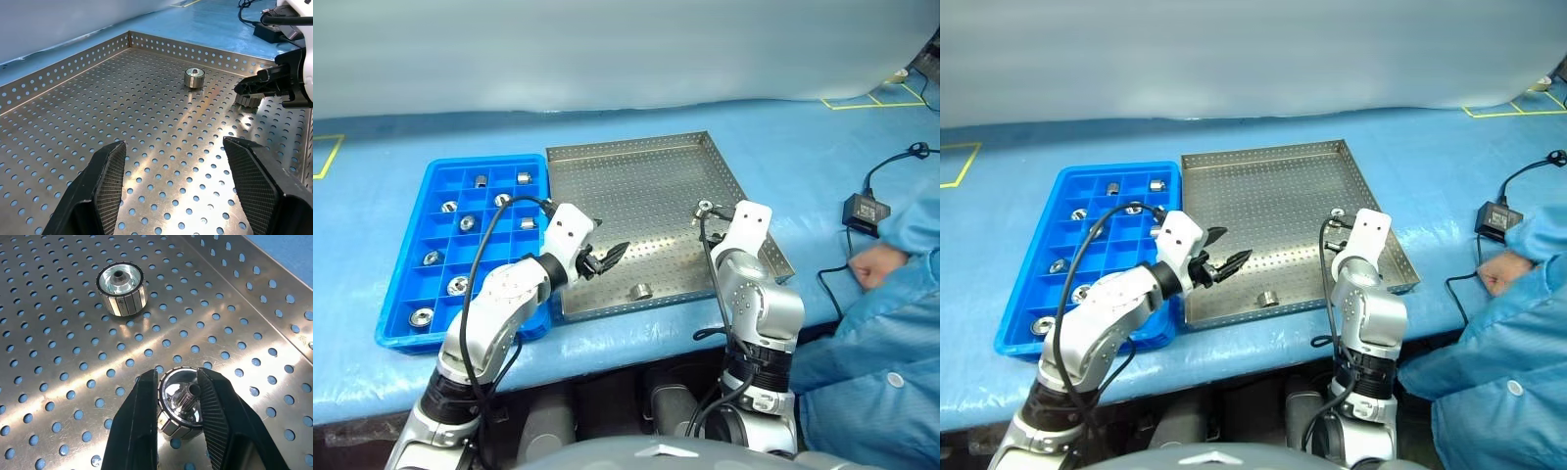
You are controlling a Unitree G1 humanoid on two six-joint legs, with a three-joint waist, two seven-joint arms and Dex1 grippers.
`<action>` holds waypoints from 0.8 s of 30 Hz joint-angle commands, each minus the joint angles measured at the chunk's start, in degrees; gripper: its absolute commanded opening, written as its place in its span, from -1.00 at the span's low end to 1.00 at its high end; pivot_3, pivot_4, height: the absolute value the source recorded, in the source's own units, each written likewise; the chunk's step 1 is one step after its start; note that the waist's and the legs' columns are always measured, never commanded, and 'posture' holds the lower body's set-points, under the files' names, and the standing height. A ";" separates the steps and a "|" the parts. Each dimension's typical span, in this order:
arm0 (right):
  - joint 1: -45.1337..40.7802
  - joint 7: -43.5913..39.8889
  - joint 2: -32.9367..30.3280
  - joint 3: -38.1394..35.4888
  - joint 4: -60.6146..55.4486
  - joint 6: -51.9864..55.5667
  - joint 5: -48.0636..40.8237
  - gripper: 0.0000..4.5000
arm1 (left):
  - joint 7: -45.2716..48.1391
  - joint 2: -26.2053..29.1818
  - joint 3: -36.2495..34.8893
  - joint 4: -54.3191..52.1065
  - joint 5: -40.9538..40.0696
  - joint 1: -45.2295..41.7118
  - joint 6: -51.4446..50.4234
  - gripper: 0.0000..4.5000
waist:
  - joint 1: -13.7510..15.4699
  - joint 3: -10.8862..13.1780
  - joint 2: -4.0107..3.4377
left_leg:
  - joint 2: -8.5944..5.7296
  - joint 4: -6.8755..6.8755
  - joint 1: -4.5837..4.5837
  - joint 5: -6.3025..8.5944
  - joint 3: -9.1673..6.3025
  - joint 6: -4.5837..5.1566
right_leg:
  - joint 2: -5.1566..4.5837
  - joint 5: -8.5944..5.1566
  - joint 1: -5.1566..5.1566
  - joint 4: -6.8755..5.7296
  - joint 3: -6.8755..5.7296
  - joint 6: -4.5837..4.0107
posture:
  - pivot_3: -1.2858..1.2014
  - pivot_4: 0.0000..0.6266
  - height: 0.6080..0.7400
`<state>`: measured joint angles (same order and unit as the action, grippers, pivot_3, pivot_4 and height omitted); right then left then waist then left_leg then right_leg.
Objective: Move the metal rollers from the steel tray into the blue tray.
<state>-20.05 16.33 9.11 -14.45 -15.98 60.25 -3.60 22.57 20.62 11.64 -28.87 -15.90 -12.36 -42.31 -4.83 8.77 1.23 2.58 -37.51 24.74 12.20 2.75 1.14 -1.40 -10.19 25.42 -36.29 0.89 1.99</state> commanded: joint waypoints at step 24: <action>-8.50 -40.14 -10.01 27.81 -4.30 -5.77 -19.02 -0.63 | -11.75 2.52 -13.45 -22.95 1.54 10.03 -16.74 0.54 | 5.22 0.03 -0.01 | 0.02 0.11 -0.05 0.00 -0.06 0.00 | 0.03 -0.05 -0.01 0.01 -0.06 -0.07 | 0.26 -0.52 1.00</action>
<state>-26.89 -18.98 -0.18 9.96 -19.94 57.29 -21.30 13.29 23.67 0.61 -47.85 -15.57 -2.56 -56.94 0.39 8.80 1.23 2.60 -37.40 24.68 12.20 2.69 1.14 -1.37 -10.24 25.41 -36.27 0.82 1.92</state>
